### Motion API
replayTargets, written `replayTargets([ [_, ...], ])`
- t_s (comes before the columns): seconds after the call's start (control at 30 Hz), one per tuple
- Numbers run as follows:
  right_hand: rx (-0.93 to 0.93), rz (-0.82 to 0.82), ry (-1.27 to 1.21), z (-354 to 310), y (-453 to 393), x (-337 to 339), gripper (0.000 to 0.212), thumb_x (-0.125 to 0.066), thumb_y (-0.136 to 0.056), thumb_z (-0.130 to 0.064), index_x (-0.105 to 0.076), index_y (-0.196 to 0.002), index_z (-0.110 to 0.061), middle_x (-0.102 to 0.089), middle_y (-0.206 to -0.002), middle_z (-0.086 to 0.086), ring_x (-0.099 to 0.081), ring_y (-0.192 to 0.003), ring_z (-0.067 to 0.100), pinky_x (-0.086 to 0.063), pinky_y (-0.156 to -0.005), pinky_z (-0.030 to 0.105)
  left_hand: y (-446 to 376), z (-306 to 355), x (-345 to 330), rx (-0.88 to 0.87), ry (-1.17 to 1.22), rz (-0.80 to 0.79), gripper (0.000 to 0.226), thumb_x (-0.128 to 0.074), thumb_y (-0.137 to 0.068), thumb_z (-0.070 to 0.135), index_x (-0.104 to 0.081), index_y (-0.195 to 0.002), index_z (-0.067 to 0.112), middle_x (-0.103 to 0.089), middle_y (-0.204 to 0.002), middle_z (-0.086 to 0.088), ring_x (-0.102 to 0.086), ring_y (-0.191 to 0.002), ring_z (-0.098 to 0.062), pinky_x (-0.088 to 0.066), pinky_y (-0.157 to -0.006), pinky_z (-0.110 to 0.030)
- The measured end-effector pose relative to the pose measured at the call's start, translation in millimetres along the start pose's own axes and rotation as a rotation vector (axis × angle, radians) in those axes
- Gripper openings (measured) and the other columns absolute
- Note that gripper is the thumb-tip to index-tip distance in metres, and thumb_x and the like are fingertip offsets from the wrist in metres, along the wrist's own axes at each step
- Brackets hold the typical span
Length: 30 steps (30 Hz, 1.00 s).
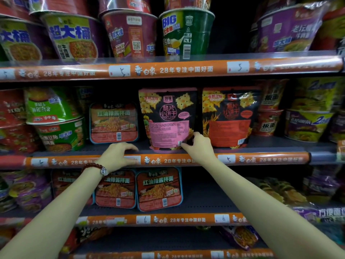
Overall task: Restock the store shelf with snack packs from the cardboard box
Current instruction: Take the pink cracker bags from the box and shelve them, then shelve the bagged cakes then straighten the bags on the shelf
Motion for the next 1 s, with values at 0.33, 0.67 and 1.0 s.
replayTargets([
  [0.33, 0.366, -0.064, 0.225, 42, 33, 33, 0.022, -0.065, -0.086, -0.02, -0.067, -0.105, -0.009, -0.065, -0.107, 0.011, -0.058, -0.102, 0.03, -0.048, -0.087, 0.039, -12, 81, -15, -0.296, -0.234, 0.074, 0.019, -0.061, -0.087, 0.031, -0.068, -0.103, 0.023, -0.065, -0.106, 0.003, -0.059, -0.1, -0.018, -0.052, -0.081, -0.038],
  [0.67, 0.183, 0.029, 0.36, 172, 86, 112, 0.02, -0.067, -0.086, -0.021, -0.067, -0.102, -0.01, -0.062, -0.105, 0.007, -0.055, -0.104, 0.028, -0.05, -0.085, 0.042, -45, 244, -95, -0.639, -0.094, -0.11, 0.016, -0.066, -0.082, 0.031, -0.07, -0.094, 0.021, -0.07, -0.094, 0.0, -0.063, -0.091, -0.02, -0.051, -0.078, -0.038],
  [1.0, -0.297, -0.032, 0.514, 343, 170, 239, 0.014, -0.063, -0.089, -0.02, -0.066, -0.1, -0.011, -0.062, -0.099, 0.007, -0.06, -0.095, 0.027, -0.048, -0.069, 0.033, -50, 457, -203, -0.92, -0.034, -0.345, 0.021, -0.062, -0.086, 0.034, -0.068, -0.1, 0.019, -0.068, -0.096, 0.001, -0.062, -0.091, -0.016, -0.052, -0.077, -0.033],
])
Point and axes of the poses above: each hand's wrist, its own y-axis away from the middle knuckle, its own x-axis out of the back of the hand, z = x × y, the point moved 1 cm from there along -y, towards the middle knuckle
